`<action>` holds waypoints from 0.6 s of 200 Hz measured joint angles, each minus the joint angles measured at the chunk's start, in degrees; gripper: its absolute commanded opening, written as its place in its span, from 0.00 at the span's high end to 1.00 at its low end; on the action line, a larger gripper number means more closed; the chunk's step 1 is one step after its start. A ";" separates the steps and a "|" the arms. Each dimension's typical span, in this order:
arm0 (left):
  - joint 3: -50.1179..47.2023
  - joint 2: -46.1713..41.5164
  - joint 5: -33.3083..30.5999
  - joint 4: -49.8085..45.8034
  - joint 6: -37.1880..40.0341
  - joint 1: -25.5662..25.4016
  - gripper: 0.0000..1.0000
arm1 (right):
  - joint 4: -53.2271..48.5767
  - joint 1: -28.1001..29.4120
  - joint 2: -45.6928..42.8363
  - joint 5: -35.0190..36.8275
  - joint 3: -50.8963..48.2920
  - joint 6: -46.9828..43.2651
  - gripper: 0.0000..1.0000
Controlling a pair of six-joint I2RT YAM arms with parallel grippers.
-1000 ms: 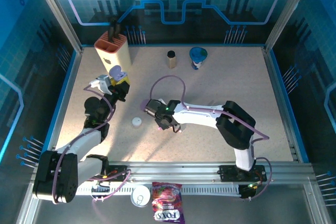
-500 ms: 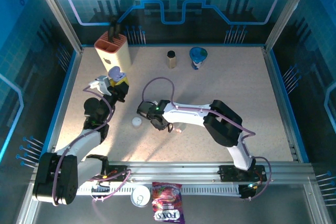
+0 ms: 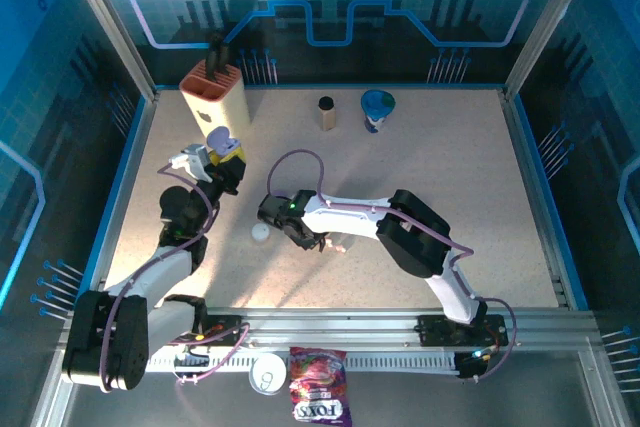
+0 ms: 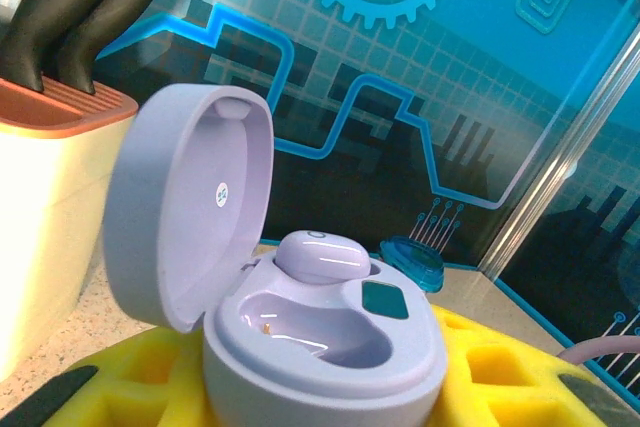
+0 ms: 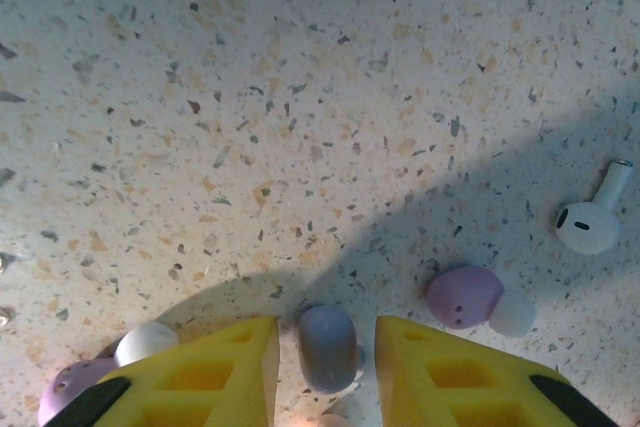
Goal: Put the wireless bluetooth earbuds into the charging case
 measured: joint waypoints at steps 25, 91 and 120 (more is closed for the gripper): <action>-0.02 0.00 0.02 0.02 -0.02 0.00 0.68 | -0.52 0.00 0.26 0.15 0.42 0.00 0.74; -0.55 0.00 0.76 0.09 -0.02 0.00 0.69 | -0.66 0.00 1.05 0.92 0.63 -0.09 0.82; -0.55 0.00 1.49 0.07 0.02 0.00 0.69 | -0.28 -0.02 0.85 1.14 0.37 -0.04 0.83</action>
